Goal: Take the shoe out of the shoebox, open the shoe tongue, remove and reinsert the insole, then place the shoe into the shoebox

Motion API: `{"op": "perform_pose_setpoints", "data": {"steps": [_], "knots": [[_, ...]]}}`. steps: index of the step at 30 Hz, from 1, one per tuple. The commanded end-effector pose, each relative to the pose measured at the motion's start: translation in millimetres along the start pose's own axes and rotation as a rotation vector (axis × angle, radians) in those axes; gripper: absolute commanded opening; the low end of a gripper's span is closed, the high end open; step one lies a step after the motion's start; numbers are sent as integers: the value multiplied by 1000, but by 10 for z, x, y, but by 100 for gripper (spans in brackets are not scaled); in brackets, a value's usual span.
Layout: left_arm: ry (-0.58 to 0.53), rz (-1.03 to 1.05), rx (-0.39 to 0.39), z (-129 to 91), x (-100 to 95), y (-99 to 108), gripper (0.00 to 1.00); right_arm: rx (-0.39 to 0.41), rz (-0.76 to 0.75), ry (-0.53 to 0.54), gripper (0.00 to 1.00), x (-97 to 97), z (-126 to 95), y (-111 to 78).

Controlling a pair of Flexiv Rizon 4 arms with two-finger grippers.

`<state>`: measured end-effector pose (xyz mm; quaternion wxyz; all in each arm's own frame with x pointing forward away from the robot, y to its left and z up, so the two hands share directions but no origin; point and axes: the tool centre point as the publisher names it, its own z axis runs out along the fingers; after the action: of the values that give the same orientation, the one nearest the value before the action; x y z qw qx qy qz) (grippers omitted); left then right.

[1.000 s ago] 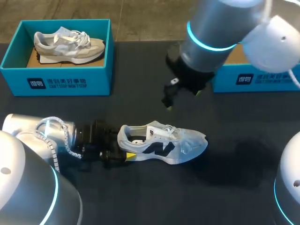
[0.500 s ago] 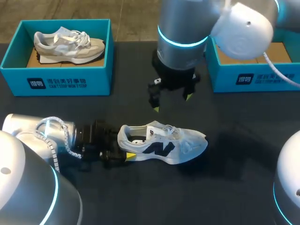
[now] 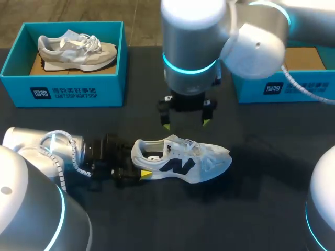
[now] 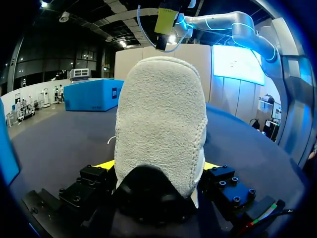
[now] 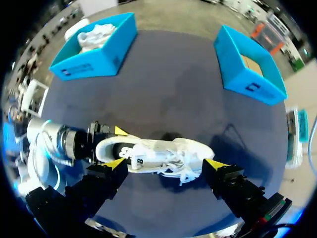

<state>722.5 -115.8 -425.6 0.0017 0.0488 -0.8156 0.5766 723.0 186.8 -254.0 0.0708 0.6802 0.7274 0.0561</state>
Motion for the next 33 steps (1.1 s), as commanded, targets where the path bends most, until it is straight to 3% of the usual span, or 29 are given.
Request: {"op": "perform_pose_setpoints", "data": {"steps": [1,14,26,33], "knots": [[0,0,-4,5,-43,39,0,5,27,3,100,179,157,-45],[0,0,-4,5,-43,39,0,24,56,31,100,462,411,-197],[0,0,-4,5,-43,39,0,50,49,-48,100,599,727,-272],[0,0,-4,5,-43,39,0,6,120,-148,100,548,850,-316]]}}
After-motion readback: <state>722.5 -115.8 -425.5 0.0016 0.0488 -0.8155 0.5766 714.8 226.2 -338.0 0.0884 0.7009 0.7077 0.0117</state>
